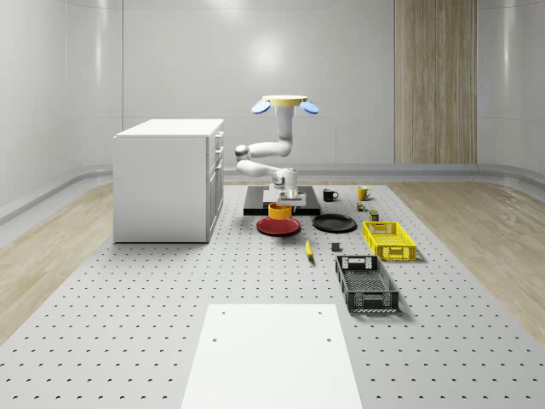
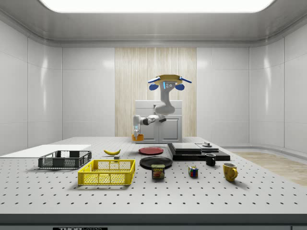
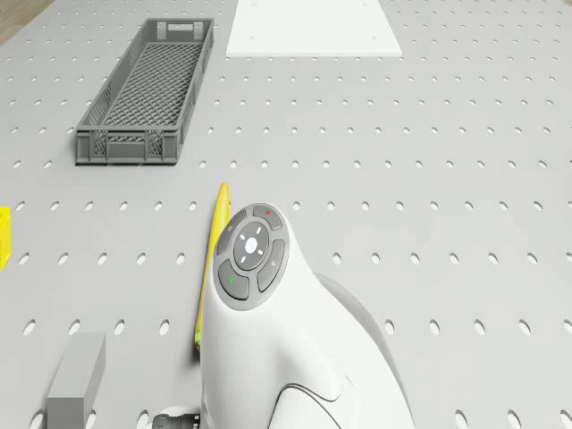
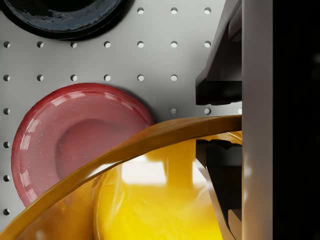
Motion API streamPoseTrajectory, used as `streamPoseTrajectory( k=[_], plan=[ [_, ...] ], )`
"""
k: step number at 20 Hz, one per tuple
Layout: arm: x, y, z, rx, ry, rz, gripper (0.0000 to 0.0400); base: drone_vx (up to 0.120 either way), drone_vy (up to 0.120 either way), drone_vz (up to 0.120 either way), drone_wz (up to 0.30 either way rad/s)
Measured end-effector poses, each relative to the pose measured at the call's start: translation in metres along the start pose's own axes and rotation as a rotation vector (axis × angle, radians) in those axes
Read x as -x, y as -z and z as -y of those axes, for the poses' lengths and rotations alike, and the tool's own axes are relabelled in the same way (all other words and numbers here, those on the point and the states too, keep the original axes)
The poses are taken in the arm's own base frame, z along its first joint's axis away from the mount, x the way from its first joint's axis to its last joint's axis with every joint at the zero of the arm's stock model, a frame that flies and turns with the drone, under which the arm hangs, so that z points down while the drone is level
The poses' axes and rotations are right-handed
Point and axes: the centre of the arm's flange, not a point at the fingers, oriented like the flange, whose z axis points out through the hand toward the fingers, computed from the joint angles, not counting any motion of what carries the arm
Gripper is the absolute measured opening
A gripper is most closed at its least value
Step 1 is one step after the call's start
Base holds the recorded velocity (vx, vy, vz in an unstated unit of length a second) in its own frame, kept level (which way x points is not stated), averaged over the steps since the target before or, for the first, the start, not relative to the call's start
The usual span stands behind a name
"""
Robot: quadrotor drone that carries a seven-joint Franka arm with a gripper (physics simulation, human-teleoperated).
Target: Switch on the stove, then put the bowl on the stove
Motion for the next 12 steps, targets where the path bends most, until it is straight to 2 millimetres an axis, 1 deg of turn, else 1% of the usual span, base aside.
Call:
streamPoseTrajectory(
  k=[5, 7, 8, 12],
  plan=[
    [0.0, 0.0, 0.0, 0.0, 0.0, 0.0, 0.01, -0.12, 0.0, 0.0, 0.0],
    [0.0, 0.0, 0.0, 0.0, 0.0, 0.0, 0.01, -0.12, 0.12, 0.0, 0.0],
    [0.0, 0.0, 0.0, 0.0, 0.0, 0.0, 0.01, -0.12, 0.04, 0.0, 0.0],
    [0.0, 0.0, 0.0, 0.0, 0.0, 0.0, 0.01, -0.12, 0.0, 0.0, 0.0]
  ],
)
